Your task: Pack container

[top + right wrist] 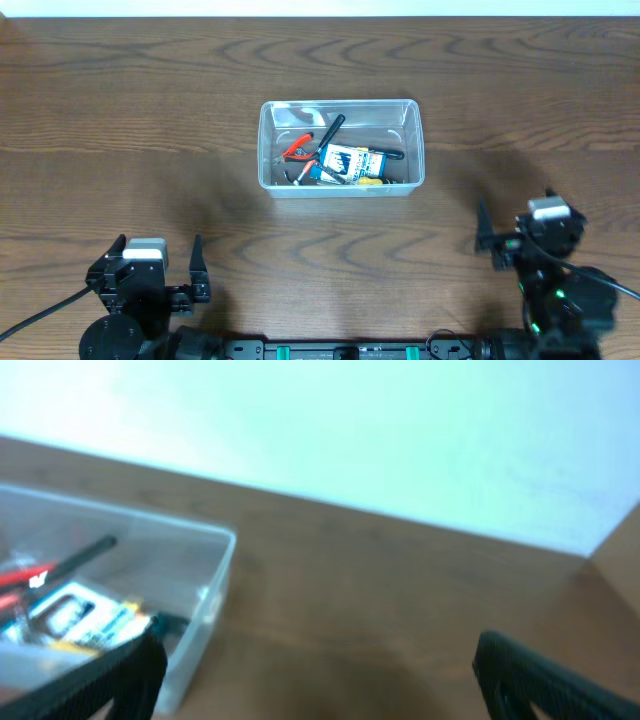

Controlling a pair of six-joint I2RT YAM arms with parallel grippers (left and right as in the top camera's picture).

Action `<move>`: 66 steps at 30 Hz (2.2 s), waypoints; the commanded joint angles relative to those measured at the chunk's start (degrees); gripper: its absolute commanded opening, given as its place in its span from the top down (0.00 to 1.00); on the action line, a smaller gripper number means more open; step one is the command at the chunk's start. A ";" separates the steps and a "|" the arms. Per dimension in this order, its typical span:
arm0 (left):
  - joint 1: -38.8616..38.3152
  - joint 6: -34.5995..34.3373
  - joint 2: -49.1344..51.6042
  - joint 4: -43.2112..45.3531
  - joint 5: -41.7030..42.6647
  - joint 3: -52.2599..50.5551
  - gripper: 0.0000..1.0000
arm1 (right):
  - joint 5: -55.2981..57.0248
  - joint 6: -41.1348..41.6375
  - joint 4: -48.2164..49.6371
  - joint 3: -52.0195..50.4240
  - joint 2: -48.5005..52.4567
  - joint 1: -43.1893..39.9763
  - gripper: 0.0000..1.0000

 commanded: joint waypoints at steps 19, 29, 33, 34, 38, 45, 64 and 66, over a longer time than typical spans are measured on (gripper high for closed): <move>-0.20 -0.31 -0.42 0.00 -0.68 -0.07 0.02 | 5.03 12.11 12.83 -22.91 -9.97 -0.09 0.01; -0.20 -0.31 -0.42 0.00 -0.68 -0.07 0.02 | 6.01 16.61 13.00 -22.88 -14.21 -1.38 0.01; -0.20 -0.31 -0.42 0.00 -0.68 -0.07 0.02 | 6.05 16.59 13.03 -22.88 -14.14 -1.38 0.01; -0.20 -0.31 -0.42 0.00 -0.68 -0.07 0.02 | 6.03 16.59 13.03 -22.88 -14.14 -1.38 0.01; -0.20 -0.31 -0.42 0.00 -0.68 -0.07 0.02 | 6.03 16.59 13.03 -22.88 -14.14 -1.38 0.01; -0.20 -0.31 -0.42 0.00 -0.68 -0.07 0.02 | 6.03 16.59 13.03 -22.91 -14.14 -1.38 0.01; 7.52 -2.43 -0.52 -2.38 8.90 -1.20 0.02 | 6.03 16.59 13.03 -22.88 -14.14 -1.38 0.01; 11.89 -2.32 -0.74 0.98 12.35 -3.32 0.02 | 6.03 16.59 13.03 -22.88 -14.14 -1.38 0.01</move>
